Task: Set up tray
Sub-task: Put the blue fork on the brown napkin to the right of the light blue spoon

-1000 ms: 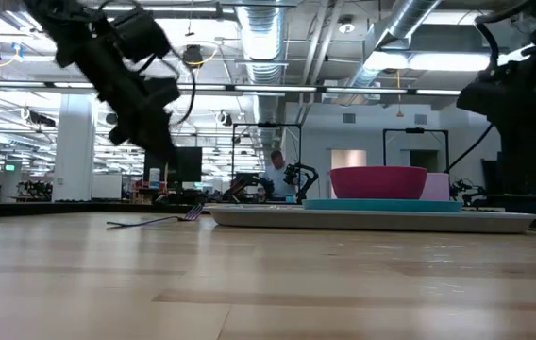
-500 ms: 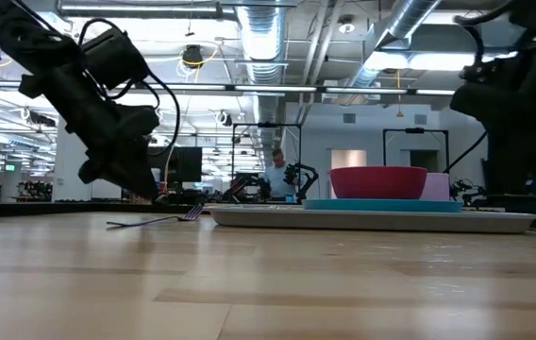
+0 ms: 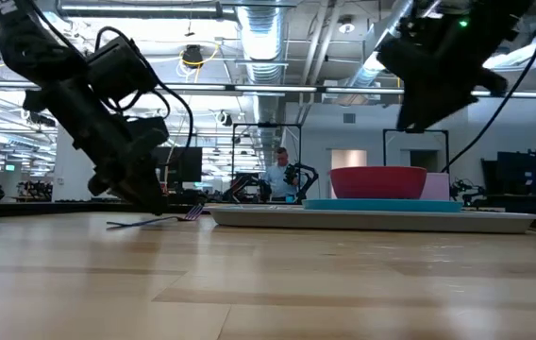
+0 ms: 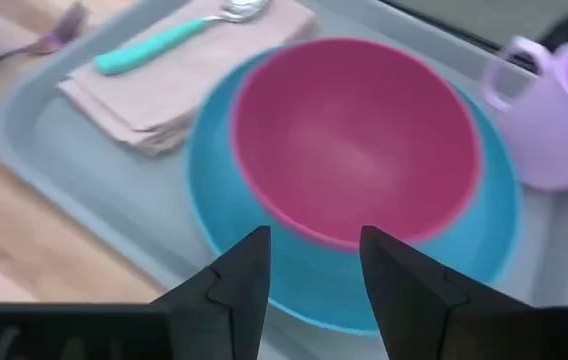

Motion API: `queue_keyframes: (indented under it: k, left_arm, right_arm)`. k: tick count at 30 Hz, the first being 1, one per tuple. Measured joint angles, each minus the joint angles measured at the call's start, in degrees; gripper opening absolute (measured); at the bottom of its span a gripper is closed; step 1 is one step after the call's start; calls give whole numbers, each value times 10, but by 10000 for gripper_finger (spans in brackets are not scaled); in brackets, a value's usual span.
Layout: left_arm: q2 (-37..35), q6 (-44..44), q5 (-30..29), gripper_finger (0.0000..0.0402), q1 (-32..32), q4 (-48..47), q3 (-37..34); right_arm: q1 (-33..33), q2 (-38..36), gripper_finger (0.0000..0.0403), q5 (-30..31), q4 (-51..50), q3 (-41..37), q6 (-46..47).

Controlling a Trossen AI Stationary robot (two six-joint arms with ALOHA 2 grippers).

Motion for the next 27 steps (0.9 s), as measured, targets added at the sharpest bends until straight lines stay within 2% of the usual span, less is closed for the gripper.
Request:
queue_keyframes:
  k: [6, 12, 16, 19, 23, 27]
  left_arm:
    - [54, 5, -3, 75, 0, 58, 0]
    - [81, 9, -49, 75, -1, 78, 2]
    - [83, 45, -83, 74, 0, 74, 2]
    - [83, 69, -101, 57, 0, 71, 1]
    - [83, 63, -112, 11, 0, 68, 1]
    - [84, 25, -120, 7, -2, 86, 0]
  right_arm:
    - [-10, 0, 147, -4, 75, 1, -91]
    - [-8, 0, 148, -5, 79, 1, -95]
    - [-9, 0, 148, -5, 79, 1, -96]
    - [-9, 0, 146, -5, 79, 1, -97]
    - [-9, 0, 147, -5, 79, 1, -105]
    - [-9, 0, 148, -5, 83, 0, -105]
